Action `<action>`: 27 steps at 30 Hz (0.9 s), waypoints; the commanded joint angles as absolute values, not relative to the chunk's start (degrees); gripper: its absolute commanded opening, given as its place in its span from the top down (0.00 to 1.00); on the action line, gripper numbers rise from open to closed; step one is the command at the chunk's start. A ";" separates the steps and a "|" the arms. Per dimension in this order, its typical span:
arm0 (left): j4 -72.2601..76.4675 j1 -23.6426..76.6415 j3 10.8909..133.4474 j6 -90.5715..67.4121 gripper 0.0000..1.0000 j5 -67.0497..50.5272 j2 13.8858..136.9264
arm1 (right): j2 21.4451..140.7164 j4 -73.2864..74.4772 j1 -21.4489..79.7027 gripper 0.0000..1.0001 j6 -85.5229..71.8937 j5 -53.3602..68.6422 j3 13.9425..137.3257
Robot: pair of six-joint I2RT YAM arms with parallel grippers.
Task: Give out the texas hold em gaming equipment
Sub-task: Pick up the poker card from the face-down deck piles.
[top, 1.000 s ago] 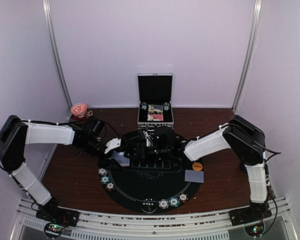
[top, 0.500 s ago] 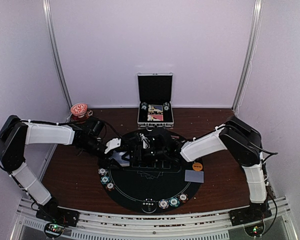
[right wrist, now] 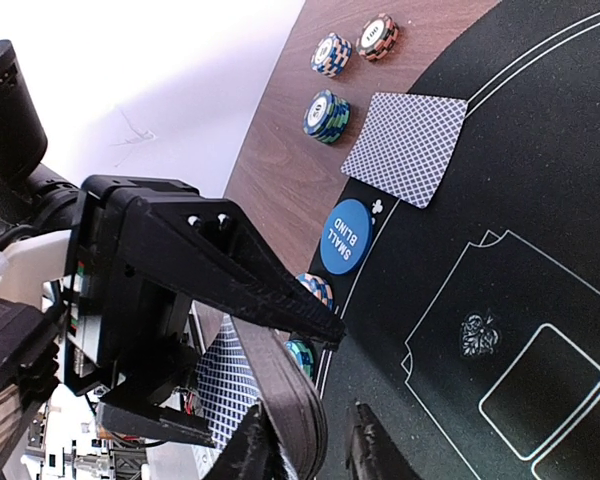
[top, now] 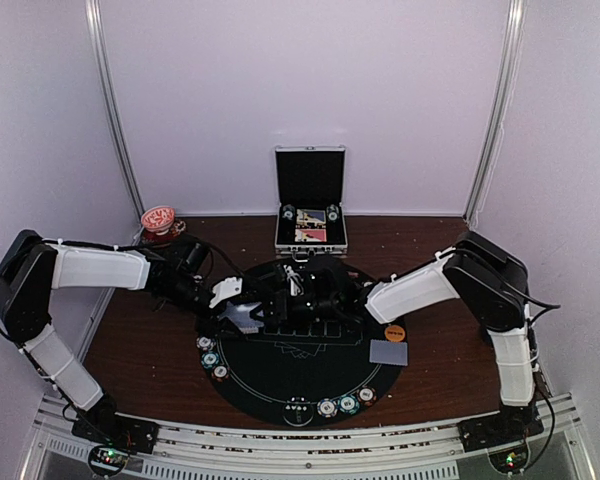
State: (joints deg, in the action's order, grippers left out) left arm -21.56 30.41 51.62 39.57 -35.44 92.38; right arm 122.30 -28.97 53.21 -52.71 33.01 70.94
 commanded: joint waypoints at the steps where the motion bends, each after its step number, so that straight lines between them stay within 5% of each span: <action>1: -21.06 30.08 52.42 40.41 0.39 -38.01 92.35 | 120.50 -25.00 51.95 0.75 -51.67 31.19 69.13; 15: -21.09 30.07 52.48 40.46 0.39 -37.83 92.64 | 116.80 -29.78 52.01 1.00 -54.51 34.76 66.09; 27: -21.07 30.13 52.53 40.39 0.39 -37.84 92.45 | 108.66 -29.50 49.41 1.00 -53.71 36.03 60.29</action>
State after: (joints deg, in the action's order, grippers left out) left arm -21.50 30.41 51.62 39.59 -36.60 92.58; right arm 113.67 -30.89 51.66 -55.22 35.44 62.65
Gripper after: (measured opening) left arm 0.617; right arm 0.007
